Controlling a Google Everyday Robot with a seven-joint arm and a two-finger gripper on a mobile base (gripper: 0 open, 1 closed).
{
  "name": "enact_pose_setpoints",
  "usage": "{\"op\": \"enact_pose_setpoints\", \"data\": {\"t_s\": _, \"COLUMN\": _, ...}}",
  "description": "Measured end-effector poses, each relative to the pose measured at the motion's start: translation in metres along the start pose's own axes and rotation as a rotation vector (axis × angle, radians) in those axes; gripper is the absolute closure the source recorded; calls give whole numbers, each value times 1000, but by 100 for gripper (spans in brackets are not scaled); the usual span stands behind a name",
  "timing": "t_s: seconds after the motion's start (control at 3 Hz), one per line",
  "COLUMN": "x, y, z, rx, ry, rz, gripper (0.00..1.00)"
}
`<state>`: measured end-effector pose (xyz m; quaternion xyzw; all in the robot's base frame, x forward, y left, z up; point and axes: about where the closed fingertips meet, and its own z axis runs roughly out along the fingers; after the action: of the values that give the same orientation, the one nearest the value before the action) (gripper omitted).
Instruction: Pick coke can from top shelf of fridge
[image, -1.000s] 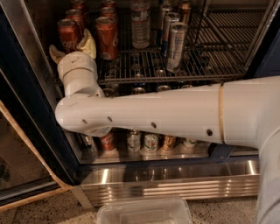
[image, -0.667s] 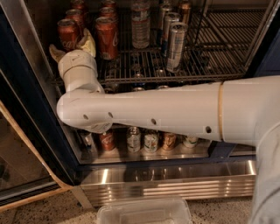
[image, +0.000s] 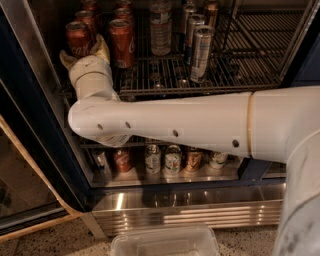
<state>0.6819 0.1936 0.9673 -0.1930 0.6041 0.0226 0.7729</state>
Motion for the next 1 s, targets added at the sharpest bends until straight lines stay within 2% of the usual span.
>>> {"op": "enact_pose_setpoints", "data": {"t_s": 0.67, "x": 14, "y": -2, "z": 22, "rx": -20, "ry": 27, "rz": 17, "gripper": 37}}
{"op": "enact_pose_setpoints", "data": {"t_s": 1.0, "x": 19, "y": -2, "z": 36, "rx": -31, "ry": 35, "rz": 17, "gripper": 41}}
